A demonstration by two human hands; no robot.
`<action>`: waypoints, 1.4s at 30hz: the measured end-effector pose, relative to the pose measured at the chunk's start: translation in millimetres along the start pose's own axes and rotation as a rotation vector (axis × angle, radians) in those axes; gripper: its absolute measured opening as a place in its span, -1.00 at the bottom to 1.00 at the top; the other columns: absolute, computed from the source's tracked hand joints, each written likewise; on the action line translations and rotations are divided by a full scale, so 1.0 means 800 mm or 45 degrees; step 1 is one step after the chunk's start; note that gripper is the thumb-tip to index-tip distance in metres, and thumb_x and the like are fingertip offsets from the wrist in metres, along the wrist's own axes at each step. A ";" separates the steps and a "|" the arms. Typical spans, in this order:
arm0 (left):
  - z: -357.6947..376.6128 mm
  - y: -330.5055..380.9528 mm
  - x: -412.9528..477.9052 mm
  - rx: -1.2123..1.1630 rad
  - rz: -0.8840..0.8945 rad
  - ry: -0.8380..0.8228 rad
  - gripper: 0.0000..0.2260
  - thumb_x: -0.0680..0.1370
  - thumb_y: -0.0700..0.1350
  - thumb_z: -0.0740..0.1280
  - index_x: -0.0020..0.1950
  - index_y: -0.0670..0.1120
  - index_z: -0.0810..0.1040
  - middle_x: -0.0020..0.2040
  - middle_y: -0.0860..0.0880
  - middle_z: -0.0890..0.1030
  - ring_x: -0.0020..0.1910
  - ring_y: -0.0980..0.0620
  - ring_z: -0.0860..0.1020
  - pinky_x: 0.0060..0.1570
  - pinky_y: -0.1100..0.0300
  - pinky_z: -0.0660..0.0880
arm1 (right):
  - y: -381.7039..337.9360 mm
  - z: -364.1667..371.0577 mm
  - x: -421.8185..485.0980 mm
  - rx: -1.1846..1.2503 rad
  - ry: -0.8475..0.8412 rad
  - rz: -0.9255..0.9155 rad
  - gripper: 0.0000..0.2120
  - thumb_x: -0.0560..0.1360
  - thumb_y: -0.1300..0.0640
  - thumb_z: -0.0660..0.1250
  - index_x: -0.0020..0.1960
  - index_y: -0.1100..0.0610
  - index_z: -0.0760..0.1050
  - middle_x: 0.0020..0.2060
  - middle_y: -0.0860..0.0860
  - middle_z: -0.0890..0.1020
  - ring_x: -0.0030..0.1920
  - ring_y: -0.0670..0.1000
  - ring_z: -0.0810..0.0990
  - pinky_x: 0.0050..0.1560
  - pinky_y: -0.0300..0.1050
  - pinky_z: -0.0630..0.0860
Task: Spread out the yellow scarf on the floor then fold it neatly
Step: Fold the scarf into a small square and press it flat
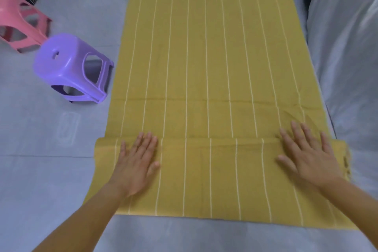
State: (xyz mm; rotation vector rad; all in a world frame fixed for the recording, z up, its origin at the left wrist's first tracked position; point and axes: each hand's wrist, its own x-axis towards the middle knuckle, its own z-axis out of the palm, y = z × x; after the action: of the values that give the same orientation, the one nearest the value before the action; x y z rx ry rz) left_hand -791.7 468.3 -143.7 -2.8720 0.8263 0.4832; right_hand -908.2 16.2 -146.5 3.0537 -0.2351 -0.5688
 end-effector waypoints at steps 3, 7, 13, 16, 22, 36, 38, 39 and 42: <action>0.022 0.021 -0.003 0.012 0.011 -0.148 -0.39 0.56 0.28 -0.20 0.54 0.02 -0.01 0.54 0.00 0.06 0.50 -0.08 0.00 0.21 -0.42 0.19 | -0.018 0.022 -0.004 -0.009 -0.034 -0.029 -0.35 0.49 -0.39 -0.25 0.51 -0.18 -0.18 0.53 0.01 -0.01 0.51 0.12 -0.09 0.39 0.32 -0.01; 0.035 0.019 0.014 -0.012 -0.049 -0.112 -0.38 0.52 0.35 -0.24 0.51 0.12 -0.24 0.54 0.05 -0.17 0.51 -0.05 -0.21 0.28 -0.41 0.03 | -0.018 0.041 0.001 0.035 0.004 0.044 -0.34 0.43 -0.44 -0.34 0.46 -0.24 -0.37 0.49 -0.04 -0.27 0.49 0.08 -0.30 0.41 0.27 -0.21; 0.034 0.005 -0.032 0.093 0.146 -0.174 -0.23 0.49 0.42 -0.08 0.54 -0.06 -0.01 0.55 -0.05 0.01 0.52 -0.10 -0.05 0.29 -0.37 0.15 | -0.023 0.039 -0.042 0.046 -0.039 -0.085 -0.29 0.50 -0.38 -0.16 0.54 -0.05 -0.14 0.53 0.07 -0.08 0.52 0.12 -0.11 0.40 0.26 -0.08; 0.045 -0.010 -0.079 0.084 0.222 -0.223 -0.16 0.45 0.46 0.01 0.53 -0.11 0.09 0.54 -0.06 0.10 0.51 -0.08 0.00 0.31 -0.26 0.09 | -0.019 0.049 -0.089 0.033 -0.043 -0.345 -0.31 0.52 -0.36 -0.12 0.53 -0.01 0.01 0.51 0.09 0.11 0.51 0.14 0.01 0.35 0.30 0.03; 0.066 -0.033 -0.120 0.090 0.379 -0.184 -0.18 0.48 0.42 0.05 0.52 -0.14 0.11 0.55 -0.05 0.04 0.49 -0.03 0.11 0.37 -0.06 0.06 | 0.001 0.074 -0.142 -0.025 -0.009 -0.660 -0.25 0.46 -0.42 0.07 0.51 -0.02 0.14 0.49 0.04 0.21 0.48 0.11 0.13 0.38 0.23 0.09; 0.078 -0.040 -0.139 0.051 0.434 -0.068 -0.50 0.62 0.20 -0.13 0.51 0.04 0.13 0.55 0.07 -0.03 0.50 0.05 0.02 0.39 0.11 0.04 | 0.003 0.094 -0.174 0.215 0.171 -0.601 -0.56 0.64 -0.07 -0.11 0.51 -0.06 0.05 0.50 -0.17 0.10 0.49 -0.02 0.11 0.43 0.04 0.04; 0.082 -0.036 -0.156 0.081 0.460 -0.075 -0.50 0.62 0.20 -0.13 0.50 0.04 0.15 0.55 0.07 -0.03 0.50 0.05 0.03 0.40 0.13 0.00 | 0.005 0.098 -0.193 0.206 0.183 -0.646 -0.56 0.65 -0.04 -0.12 0.52 -0.05 0.05 0.50 -0.17 0.09 0.49 -0.06 0.09 0.45 0.00 0.02; 0.085 -0.033 -0.165 0.094 0.467 -0.085 -0.50 0.62 0.19 -0.14 0.50 0.04 0.16 0.55 0.06 -0.03 0.50 0.04 0.03 0.40 0.13 -0.02 | 0.006 0.100 -0.203 0.196 0.189 -0.659 -0.56 0.65 -0.03 -0.12 0.52 -0.05 0.04 0.50 -0.17 0.09 0.49 -0.07 0.08 0.46 -0.02 0.01; 0.092 -0.022 -0.196 0.098 0.476 -0.137 -0.50 0.61 0.19 -0.11 0.51 0.04 0.13 0.55 0.04 -0.01 0.50 0.02 0.04 0.38 0.11 0.04 | 0.004 0.108 -0.234 0.149 0.203 -0.699 -0.56 0.66 -0.02 -0.13 0.52 -0.02 0.03 0.51 -0.14 0.06 0.50 -0.06 0.06 0.47 -0.03 -0.02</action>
State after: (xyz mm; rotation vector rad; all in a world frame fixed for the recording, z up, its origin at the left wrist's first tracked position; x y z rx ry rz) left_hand -927.6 575.7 -160.7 -2.5988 1.3363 0.6205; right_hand -1112.0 41.8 -160.5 3.2436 0.6105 -0.3231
